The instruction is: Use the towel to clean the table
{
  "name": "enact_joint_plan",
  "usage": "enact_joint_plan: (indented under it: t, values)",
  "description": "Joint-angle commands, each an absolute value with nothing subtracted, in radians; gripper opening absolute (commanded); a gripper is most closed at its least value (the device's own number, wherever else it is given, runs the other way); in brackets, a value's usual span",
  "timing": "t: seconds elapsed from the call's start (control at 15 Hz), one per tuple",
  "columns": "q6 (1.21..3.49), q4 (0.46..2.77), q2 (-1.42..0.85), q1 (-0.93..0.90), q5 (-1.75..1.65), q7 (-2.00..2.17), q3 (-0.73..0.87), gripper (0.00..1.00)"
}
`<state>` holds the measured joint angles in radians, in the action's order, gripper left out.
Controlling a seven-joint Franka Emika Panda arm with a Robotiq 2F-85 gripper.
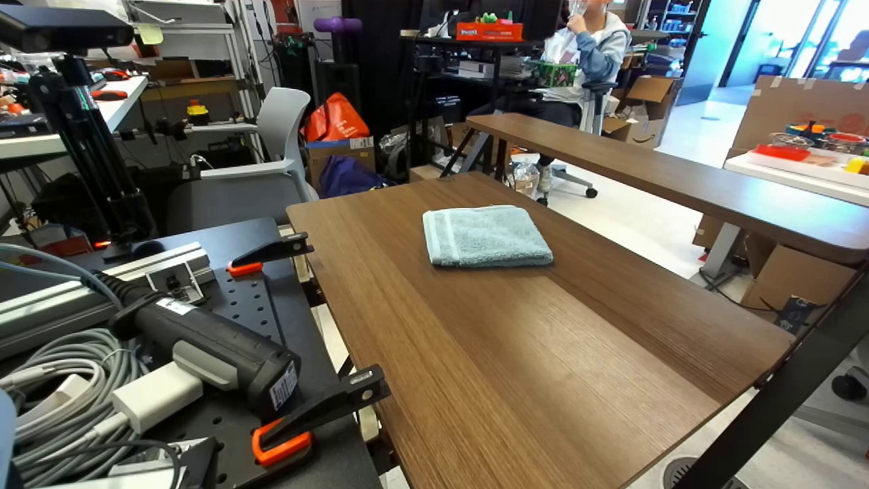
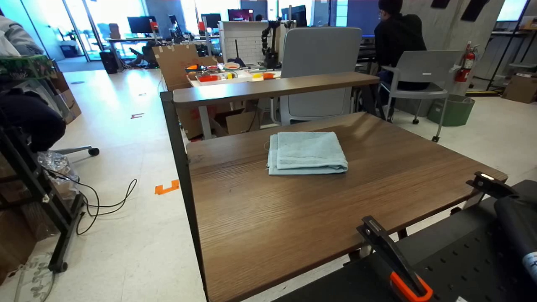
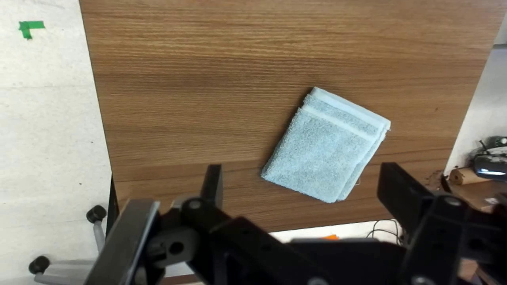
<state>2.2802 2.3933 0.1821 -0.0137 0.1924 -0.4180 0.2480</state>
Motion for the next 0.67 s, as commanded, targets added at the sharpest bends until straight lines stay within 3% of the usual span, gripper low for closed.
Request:
enact_joint_plan:
  t: [0.0,0.33,0.4,0.6]
  values:
    - [2.472,2.356,-0.049,0.004,0.249,-0.339,0.191,1.00]
    - [2.520,2.227,-0.387,0.015,0.204,-0.142,0.102,1.00]
    - [2.515,2.322,-0.256,0.039,0.199,-0.181,0.100,1.00]
    - [2.523,2.298,-0.318,0.044,0.196,-0.169,0.079,1.00]
